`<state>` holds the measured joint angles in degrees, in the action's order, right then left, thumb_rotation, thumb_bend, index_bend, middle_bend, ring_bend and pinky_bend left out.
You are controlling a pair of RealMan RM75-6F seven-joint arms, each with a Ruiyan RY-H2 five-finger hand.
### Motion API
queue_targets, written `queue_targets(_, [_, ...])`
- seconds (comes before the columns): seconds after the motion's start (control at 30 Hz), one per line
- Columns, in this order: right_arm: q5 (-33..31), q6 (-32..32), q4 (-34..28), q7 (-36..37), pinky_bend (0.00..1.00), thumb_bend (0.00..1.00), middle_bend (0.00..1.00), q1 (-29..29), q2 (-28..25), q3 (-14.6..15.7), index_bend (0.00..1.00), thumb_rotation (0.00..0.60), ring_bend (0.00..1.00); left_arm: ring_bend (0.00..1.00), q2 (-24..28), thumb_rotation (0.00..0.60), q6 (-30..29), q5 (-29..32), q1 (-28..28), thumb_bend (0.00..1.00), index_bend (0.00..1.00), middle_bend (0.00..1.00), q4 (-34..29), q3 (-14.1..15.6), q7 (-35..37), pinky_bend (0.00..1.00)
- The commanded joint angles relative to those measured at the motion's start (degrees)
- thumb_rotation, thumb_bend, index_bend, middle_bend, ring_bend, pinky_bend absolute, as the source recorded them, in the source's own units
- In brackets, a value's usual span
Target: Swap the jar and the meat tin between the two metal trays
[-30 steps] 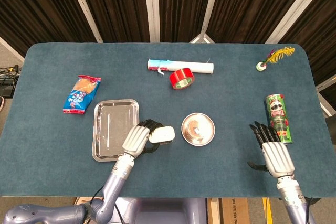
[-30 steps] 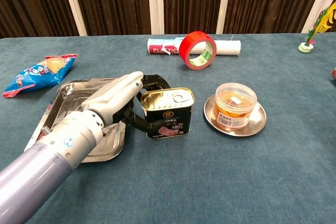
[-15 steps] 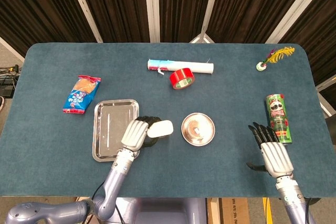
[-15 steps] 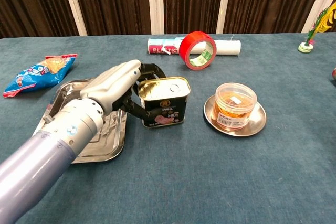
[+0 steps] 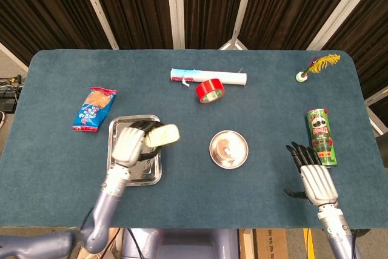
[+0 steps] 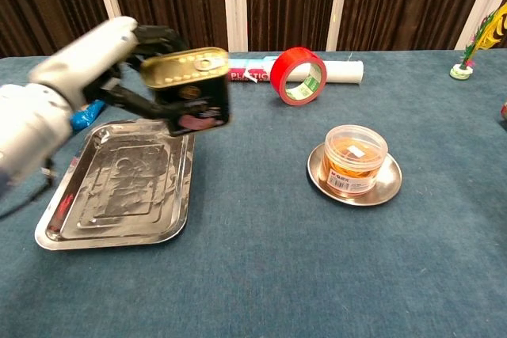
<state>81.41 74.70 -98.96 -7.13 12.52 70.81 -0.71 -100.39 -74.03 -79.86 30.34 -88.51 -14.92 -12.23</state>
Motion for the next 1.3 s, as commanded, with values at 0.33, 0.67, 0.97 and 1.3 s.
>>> queue_targets(0.33, [-0.85, -0.70, -0.04, -1.10, 0.00, 0.04, 0.04, 0.01, 0.48, -0.36, 0.01, 0.600, 0.00, 0.35, 8.84, 0.600, 1.00, -3.38, -5.88, 0.67, 0.49, 0.51, 7.31, 7.14, 23.77, 0.37])
queue_targets(0.67, [-0.92, -1.26, 0.10, -0.63, 0.00, 0.04, 0.04, 0.06, 0.46, -0.48, 0.02, 0.600, 0.00, 0.35, 5.51, 0.600, 1.18, -4.53, -6.57, 0.66, 0.48, 0.49, 17.27, 9.31, 31.29, 0.34])
queue_targets(0.97, [-0.72, -0.91, -0.31, -0.24, 0.00, 0.04, 0.05, -0.26, 0.05, -0.61, 0.02, 0.600, 0.00, 0.28, 2.98, 0.600, 4.20, -6.22, -4.79, 0.57, 0.42, 0.40, 23.71, 10.89, 36.28, 0.32])
queue_targets(1.3, [-0.63, -1.28, -0.95, 0.64, 0.00, 0.04, 0.05, -0.39, -0.49, -0.53, 0.02, 0.600, 0.00, 0.00, 7.92, 0.600, 4.30, -8.88, -3.89, 0.15, 0.16, 0.02, 19.35, 12.46, 36.85, 0.12])
